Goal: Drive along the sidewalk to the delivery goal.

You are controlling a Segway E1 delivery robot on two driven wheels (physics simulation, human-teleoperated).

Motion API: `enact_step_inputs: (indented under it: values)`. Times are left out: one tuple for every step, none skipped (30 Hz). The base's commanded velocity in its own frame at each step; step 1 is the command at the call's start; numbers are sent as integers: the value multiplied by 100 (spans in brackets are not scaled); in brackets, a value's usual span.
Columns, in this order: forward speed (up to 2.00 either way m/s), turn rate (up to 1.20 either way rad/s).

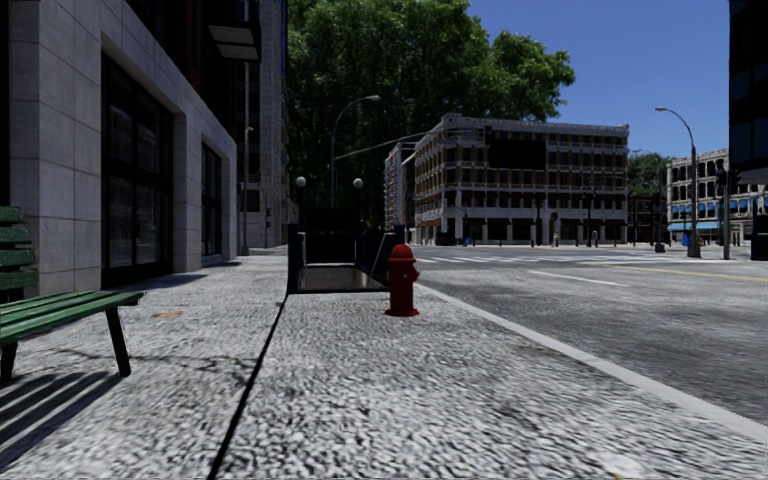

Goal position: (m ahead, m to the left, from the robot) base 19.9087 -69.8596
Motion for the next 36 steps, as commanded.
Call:
enact_step_inputs:
  values:
    - [200,0]
    - [200,0]
    - [200,0]
    - [200,0]
    - [200,0]
    - [200,0]
    - [200,17]
    - [200,17]
    - [200,45]
    - [200,66]
    - [200,72]
    - [200,74]
    - [200,74]
    - [200,74]
    - [200,75]
    - [200,75]
    - [200,75]
    - [200,63]
    - [200,21]
    - [200,11]
    - [200,8]
    - [200,7]
    - [200,7]
    - [200,6]
    - [200,6]
    - [200,7]
    - [200,7]
    - [200,33]
    - [200,61]
    - [200,76]
    - [200,83]
    - [200,85]
    - [200,85]
    - [200,86]
    - [200,86]
    - [200,86]
